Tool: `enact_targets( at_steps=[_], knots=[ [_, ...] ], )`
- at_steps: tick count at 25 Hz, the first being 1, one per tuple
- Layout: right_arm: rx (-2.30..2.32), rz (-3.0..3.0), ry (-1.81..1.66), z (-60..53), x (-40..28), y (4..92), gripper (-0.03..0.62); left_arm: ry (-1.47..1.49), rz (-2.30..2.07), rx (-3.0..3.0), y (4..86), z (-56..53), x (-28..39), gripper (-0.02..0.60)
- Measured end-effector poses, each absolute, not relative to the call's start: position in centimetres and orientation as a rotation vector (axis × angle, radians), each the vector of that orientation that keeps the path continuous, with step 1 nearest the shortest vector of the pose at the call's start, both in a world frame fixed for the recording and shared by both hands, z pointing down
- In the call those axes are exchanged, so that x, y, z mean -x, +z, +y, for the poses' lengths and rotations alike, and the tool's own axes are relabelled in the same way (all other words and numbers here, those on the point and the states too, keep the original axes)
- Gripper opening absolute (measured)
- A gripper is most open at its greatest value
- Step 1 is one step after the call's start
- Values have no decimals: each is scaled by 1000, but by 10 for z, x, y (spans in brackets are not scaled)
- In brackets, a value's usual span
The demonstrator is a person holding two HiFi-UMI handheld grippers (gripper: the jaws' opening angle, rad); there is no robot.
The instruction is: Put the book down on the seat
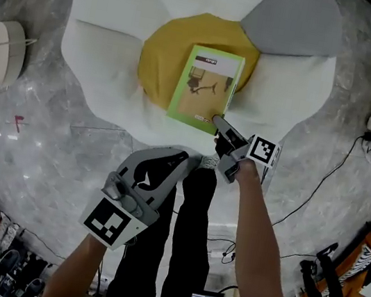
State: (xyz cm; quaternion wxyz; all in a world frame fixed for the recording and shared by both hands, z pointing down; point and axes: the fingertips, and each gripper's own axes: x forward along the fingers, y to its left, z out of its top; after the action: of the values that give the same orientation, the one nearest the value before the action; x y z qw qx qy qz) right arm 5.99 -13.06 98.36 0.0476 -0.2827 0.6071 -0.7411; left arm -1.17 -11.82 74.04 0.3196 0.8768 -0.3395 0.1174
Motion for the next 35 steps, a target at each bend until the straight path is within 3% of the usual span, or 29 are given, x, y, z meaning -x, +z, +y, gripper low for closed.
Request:
enact_targets(
  at_steps=[12,26,28,35],
  knots=[
    [1107,1777,-2307,-131,-86,1012,156,309,-884,-2288,748,-116,25,12],
    [1336,1981,-2458,-115,-82,1043,204,323,-953,-2265,756,-121,38,12],
    [1379,2048,-2468,-112,-86,1047,235,315,-958,-2258,756,-122,38,12],
    [1366,2103,-2472,-111,-89,1048,238,315,-935,-2259,759,-124,32,12]
  ],
)
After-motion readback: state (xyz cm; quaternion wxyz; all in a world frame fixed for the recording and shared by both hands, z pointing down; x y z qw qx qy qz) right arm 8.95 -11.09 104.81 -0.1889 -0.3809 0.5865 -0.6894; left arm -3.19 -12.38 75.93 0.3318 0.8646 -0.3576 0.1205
